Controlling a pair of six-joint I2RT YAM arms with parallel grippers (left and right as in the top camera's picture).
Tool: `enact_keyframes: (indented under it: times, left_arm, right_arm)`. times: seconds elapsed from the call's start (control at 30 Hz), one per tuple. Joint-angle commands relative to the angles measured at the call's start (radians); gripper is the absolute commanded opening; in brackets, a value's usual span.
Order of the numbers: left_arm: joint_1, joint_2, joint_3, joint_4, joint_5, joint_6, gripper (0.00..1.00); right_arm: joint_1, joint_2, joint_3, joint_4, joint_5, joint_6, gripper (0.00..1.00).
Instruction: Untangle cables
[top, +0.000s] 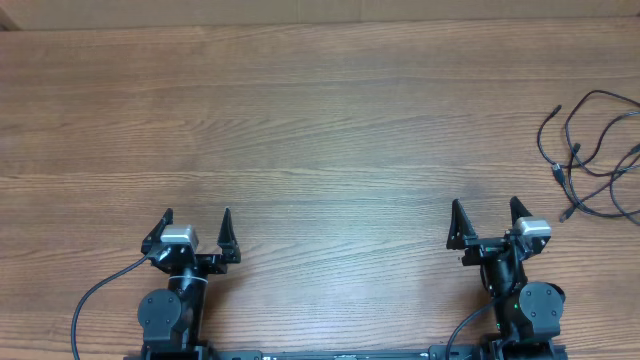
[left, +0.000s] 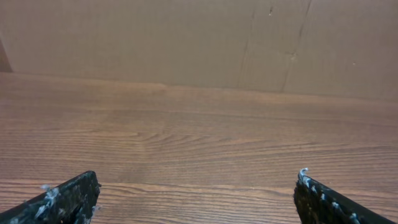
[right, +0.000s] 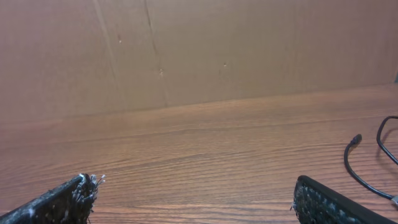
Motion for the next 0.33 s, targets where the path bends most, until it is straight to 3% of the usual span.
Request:
enact_keyframes:
  times: [0.0, 0.3]
  left_arm:
    - [0.005, -0.009, -0.006, 0.0, -0.011, 0.018, 0.99]
    - [0.005, -0.009, -0.006, 0.0, -0.011, 0.018, 1.0]
  right_arm:
    - [0.01, -0.009, -0.01, 0.006, -0.009, 0.004, 1.0]
    - [0.01, -0.009, -0.01, 0.006, -0.009, 0.004, 1.0]
